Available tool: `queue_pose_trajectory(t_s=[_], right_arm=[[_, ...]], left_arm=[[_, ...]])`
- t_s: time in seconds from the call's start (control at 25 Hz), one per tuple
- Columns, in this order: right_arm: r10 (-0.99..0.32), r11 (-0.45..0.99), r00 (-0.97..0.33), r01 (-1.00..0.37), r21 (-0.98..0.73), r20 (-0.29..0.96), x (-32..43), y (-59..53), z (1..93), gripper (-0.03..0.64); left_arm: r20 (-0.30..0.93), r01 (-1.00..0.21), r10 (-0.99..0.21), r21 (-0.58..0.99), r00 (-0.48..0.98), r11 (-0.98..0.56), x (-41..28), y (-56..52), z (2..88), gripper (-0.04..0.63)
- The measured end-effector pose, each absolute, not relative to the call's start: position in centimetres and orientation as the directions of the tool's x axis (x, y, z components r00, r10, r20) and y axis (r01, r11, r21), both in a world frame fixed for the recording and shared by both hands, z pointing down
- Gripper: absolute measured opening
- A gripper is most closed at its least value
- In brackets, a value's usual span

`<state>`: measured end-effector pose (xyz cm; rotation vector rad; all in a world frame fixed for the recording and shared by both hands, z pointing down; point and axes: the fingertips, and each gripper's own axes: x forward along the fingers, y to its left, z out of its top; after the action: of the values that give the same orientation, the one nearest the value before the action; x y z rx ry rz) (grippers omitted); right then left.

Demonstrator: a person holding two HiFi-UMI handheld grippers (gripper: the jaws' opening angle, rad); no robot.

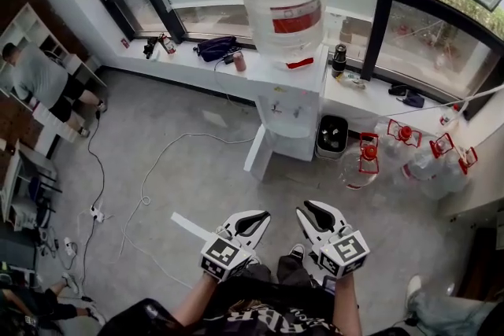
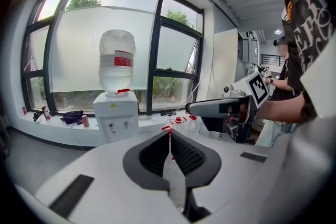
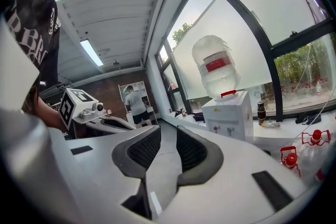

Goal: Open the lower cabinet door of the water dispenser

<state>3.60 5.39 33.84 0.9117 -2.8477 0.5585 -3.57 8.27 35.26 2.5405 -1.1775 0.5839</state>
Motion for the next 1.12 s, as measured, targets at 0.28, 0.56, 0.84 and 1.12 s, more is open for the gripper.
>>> queue_pose_trajectory(t_s=[0.28, 0.56, 0.84, 1.12], right_arm=[[-0.496, 0.796, -0.846, -0.533, -0.289, 0.193, -1.8, 9.0, 32.5, 0.066], [-0.478, 0.809, -0.862, -0.508, -0.297, 0.173, -8.4, 14.9, 31.0, 0.025], [-0.444, 0.844, -0.878, -0.477, -0.243, 0.179, -13.7, 21.0, 29.9, 0.014], [-0.451, 0.866, -0.873, -0.478, -0.144, 0.184, -14.2, 23.3, 28.5, 0.014]], left_arm=[[0.452, -0.811, -0.713, 0.043, 0.536, -0.583, -9.1, 12.5, 34.1, 0.018], [0.396, -0.814, -0.743, 0.018, 0.539, -0.581, -14.2, 17.9, 31.3, 0.017], [0.314, -0.818, -0.775, 0.01, 0.549, -0.575, -18.3, 22.5, 29.3, 0.017], [0.262, -0.802, -0.771, 0.021, 0.58, -0.597, -18.1, 24.8, 28.9, 0.017]])
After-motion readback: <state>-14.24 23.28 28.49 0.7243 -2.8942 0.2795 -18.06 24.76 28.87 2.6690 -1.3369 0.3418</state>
